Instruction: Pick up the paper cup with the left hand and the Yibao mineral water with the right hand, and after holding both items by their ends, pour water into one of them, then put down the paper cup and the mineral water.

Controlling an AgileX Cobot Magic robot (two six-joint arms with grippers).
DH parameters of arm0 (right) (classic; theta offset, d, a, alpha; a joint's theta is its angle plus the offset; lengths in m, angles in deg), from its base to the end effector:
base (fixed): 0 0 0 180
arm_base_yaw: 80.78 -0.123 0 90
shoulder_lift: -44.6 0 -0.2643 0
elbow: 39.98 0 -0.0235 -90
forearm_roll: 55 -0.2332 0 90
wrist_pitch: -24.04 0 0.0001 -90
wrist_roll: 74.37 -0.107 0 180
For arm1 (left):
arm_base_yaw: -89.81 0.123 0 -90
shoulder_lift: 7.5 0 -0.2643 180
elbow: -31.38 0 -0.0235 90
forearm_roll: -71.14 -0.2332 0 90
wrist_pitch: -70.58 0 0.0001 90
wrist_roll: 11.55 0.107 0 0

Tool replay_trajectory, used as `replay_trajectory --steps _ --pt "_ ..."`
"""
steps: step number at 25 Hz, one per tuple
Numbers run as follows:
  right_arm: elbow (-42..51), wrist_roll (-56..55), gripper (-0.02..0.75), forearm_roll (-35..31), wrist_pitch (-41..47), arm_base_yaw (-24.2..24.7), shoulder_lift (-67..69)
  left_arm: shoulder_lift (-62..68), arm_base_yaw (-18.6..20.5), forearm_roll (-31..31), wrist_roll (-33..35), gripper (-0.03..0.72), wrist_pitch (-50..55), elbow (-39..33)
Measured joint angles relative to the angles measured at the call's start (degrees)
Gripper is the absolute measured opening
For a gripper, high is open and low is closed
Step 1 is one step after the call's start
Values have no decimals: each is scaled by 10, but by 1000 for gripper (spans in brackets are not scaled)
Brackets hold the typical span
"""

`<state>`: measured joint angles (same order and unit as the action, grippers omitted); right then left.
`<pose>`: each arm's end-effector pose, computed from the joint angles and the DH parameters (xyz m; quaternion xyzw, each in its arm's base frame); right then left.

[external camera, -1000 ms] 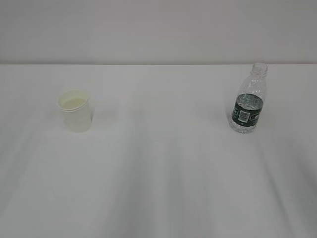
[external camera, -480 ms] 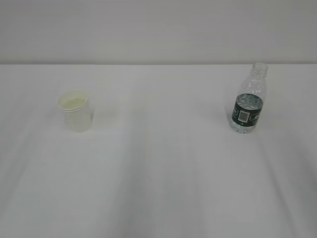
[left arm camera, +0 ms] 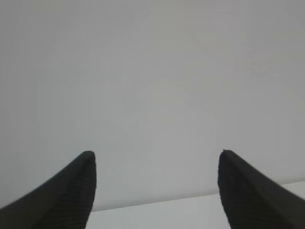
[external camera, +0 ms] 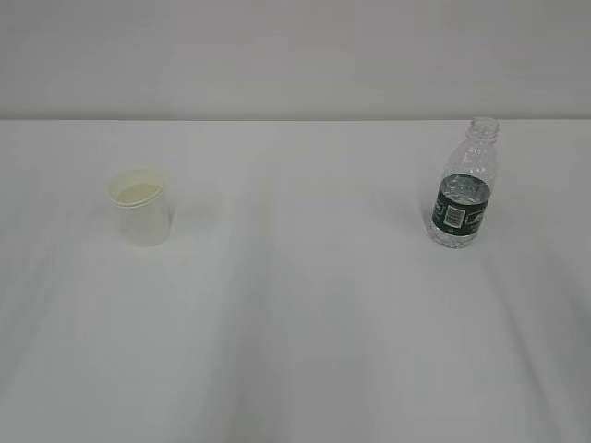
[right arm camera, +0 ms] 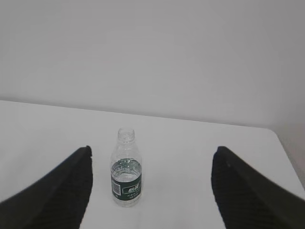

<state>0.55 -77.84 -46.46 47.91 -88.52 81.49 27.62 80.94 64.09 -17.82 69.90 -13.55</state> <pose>0.1157 0.0092 0.3348 -0.0622 0.7693 -0.0044 0.6358 0.1132 -0.0178 0.3581 0.0543 0.6363 -0.0548 0.7676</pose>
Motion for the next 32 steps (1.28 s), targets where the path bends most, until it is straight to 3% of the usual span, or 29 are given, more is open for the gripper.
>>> replay_trajectory --steps 32 --pt "-19 15 588 5 171 0 -122 -77 0 9 -1 551 273 64"
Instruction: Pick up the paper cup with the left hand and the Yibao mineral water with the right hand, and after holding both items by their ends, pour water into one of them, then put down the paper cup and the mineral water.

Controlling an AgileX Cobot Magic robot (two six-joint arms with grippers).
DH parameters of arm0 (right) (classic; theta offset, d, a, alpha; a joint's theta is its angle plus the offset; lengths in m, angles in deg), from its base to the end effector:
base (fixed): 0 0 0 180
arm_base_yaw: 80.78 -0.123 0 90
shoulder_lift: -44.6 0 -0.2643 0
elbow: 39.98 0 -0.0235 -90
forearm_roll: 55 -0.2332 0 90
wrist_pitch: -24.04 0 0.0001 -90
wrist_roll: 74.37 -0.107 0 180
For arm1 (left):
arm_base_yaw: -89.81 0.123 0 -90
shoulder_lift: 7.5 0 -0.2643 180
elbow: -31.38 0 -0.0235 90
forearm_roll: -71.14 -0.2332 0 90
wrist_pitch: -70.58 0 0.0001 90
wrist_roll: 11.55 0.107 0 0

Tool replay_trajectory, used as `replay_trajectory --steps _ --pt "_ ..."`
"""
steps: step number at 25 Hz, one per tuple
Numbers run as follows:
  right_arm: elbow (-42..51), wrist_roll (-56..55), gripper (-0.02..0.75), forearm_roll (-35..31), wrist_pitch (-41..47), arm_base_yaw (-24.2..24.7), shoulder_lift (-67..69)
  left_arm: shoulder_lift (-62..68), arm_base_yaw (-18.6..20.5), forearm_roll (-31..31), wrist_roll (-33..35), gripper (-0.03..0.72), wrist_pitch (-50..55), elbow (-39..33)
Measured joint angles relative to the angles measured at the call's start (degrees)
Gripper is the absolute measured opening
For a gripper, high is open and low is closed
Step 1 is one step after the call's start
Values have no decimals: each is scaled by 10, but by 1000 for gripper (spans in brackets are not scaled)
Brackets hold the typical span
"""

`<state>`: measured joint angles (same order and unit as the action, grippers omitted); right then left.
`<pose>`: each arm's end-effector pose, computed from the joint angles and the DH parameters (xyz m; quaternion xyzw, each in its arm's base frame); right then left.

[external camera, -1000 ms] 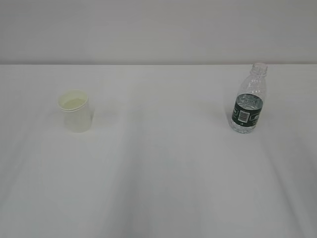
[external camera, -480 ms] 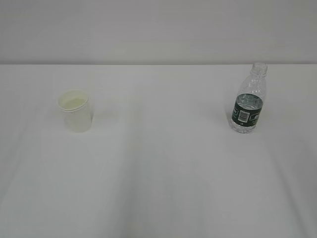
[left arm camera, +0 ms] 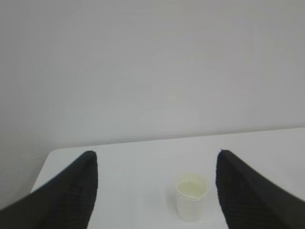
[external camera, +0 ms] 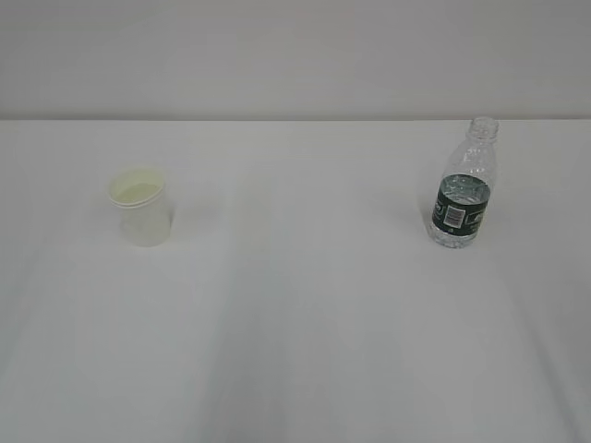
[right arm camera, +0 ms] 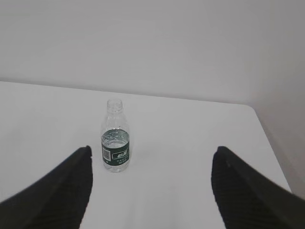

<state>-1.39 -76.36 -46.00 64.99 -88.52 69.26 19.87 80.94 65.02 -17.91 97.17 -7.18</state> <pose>0.0617 -0.0027 0.3336 -0.0546 0.7849 -0.0248 0.6167 0.0753 -0.0066 0.3565 0.0338 0.7209 -0.0417 0.6910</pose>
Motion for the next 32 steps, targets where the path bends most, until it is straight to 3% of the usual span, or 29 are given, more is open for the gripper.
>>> replay_trajectory --steps 14,32 --pt "-32 0 588 0 110 0 0 -24 0 36 36 541 112 0" --pt "-33 0 588 -10 180 0 0 -24 0 70 57 529 209 0"
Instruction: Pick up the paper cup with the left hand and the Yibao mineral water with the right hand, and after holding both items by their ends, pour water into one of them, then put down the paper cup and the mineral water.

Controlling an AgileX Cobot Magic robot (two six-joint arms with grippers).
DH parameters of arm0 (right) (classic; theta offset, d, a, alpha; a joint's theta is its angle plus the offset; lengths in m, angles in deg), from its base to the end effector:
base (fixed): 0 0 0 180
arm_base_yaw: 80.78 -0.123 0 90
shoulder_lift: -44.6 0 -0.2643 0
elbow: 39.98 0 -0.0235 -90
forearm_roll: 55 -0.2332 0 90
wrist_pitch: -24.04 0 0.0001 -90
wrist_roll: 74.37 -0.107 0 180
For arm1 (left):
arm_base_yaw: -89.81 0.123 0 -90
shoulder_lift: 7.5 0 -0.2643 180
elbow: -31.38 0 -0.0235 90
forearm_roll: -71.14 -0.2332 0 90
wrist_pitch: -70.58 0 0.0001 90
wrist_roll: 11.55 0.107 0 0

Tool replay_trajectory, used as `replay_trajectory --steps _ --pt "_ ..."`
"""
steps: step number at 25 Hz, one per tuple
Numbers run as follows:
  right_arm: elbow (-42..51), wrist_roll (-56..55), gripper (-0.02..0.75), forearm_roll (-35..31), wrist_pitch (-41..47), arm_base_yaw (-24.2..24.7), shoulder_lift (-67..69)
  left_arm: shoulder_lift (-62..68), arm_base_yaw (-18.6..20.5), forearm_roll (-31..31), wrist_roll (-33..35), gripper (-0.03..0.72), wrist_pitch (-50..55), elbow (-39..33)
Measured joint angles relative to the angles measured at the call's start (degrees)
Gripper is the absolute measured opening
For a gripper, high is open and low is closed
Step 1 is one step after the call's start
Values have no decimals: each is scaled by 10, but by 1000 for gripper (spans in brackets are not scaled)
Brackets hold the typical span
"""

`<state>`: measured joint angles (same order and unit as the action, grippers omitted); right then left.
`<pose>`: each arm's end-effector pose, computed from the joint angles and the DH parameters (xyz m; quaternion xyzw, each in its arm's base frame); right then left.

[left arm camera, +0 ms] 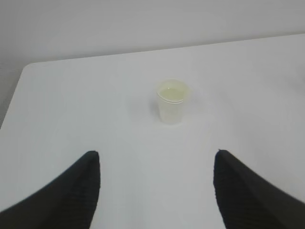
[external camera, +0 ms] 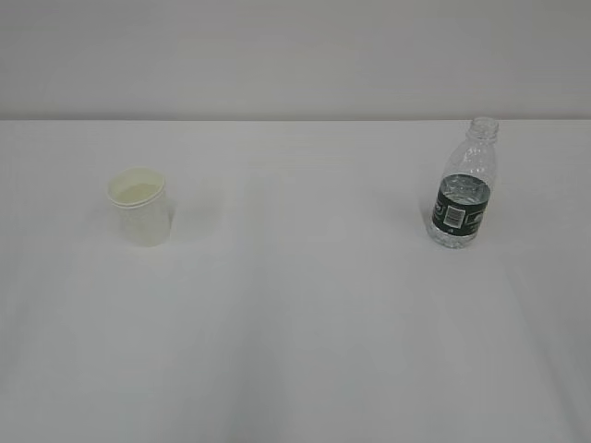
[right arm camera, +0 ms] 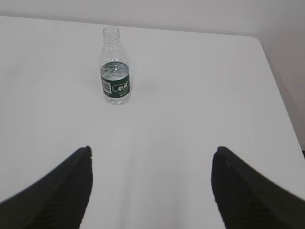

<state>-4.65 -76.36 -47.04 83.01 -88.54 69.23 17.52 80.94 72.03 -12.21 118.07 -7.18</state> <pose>0.0443 -0.0068 0.3192 -0.0438 0.8581 -0.0261 0.5109 0.0578 -0.0103 0.3210 0.0579 0.8224 -0.0547 0.5633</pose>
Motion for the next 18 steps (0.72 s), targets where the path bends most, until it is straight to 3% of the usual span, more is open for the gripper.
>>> replay_trajectory --steps 18 --pt "0 20 588 -22 54 0 0 0 0 37 15 461 73 0"
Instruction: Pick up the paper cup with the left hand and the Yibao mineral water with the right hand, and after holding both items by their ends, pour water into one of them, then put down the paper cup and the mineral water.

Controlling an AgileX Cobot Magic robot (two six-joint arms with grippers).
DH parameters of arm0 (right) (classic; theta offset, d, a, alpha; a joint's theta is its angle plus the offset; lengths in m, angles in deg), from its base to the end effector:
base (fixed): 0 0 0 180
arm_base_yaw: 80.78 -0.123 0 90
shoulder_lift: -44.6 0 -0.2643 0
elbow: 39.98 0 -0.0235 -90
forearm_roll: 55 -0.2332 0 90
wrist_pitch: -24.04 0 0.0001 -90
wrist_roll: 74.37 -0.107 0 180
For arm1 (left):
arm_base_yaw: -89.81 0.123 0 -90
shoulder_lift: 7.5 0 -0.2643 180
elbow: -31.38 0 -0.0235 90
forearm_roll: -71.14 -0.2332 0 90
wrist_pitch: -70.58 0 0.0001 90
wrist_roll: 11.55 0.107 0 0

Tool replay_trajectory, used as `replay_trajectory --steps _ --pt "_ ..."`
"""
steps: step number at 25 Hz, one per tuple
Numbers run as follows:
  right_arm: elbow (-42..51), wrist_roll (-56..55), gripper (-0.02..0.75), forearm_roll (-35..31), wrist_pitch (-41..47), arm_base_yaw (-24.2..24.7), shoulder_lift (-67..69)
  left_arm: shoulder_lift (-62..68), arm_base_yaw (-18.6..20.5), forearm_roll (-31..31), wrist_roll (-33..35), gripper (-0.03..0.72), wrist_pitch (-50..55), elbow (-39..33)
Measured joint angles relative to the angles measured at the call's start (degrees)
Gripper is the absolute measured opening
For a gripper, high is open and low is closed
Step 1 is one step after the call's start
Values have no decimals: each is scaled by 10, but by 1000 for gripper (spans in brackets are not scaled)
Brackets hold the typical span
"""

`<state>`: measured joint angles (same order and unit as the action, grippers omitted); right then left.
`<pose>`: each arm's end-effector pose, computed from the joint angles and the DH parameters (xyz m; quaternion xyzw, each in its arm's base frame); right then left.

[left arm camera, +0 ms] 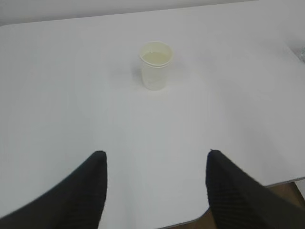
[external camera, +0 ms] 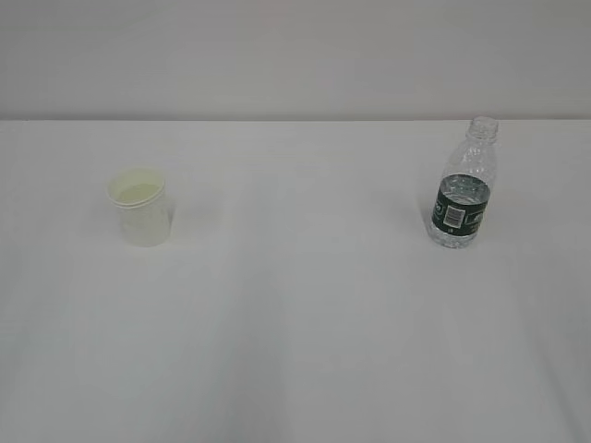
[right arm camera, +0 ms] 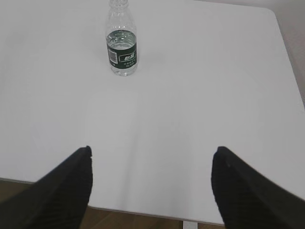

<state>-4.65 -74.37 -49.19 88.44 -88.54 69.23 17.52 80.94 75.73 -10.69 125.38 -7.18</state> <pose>0.0389 -0.0046 0.3102 -0.0578 0.8814 -0.0190 0.4685 0.0511 -0.0151 0.3089 0.0697 0.8553 -0.0756 0.5077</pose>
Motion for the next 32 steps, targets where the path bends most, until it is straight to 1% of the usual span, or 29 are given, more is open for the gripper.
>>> replay_trajectory --steps 7,14,20,25,32 --pt "16 11 588 -5 1 0 -1 0 0 3 8 440 8 0" --pt "33 15 588 -15 0 0 -20 0 0 5 10 437 15 0" --pt "34 19 588 -16 -2 0 -46 -4 0 26 12 422 18 0" --pt "57 19 588 -21 -2 0 -57 -35 0 30 12 421 18 -24" --pt "88 26 588 -40 -12 0 -81 -82 0 30 14 419 18 -25"
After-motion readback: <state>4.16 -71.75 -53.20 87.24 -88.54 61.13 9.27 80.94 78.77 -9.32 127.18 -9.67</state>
